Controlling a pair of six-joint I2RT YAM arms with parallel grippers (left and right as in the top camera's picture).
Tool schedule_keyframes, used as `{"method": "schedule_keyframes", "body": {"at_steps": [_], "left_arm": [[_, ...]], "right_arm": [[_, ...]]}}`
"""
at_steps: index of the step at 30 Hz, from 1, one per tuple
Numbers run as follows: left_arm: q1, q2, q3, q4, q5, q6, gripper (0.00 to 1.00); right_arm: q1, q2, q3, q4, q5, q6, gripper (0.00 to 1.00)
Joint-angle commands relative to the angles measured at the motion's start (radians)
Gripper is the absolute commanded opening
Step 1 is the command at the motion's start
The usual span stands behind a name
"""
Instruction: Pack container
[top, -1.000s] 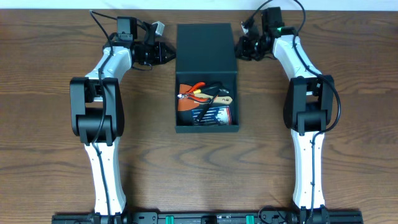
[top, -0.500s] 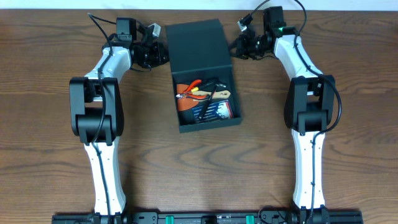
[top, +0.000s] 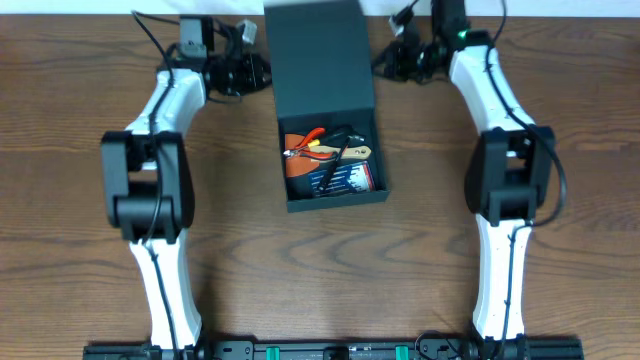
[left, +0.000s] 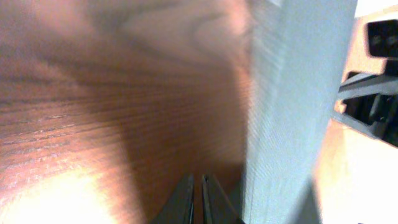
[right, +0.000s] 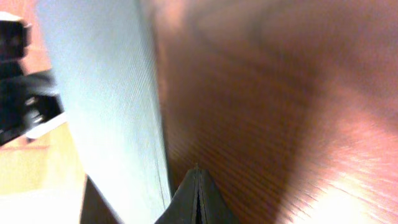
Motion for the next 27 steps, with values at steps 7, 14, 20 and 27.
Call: {"method": "schedule_keyframes", "body": {"at_steps": [7,14,20,27], "left_arm": [[-0.05,-0.339,0.007,-0.275,-0.143,0.111,0.06],[-0.068,-0.496,0.007,-0.55,-0.275,0.189,0.06],[-0.108,-0.612,0.007,-0.703,-0.443,0.211,0.06],[-0.168,-0.694,0.007,-0.766,-0.584,0.233,0.05]], "right_arm": [[0.084,-0.324,0.012,-0.092,0.349,-0.058,0.01],[0.115,-0.458,0.012,-0.21,0.508,-0.14,0.01],[0.132,-0.571,0.012,-0.285,0.689,-0.218,0.01],[0.134,-0.65,0.012,-0.344,0.728,-0.323,0.01]]}}
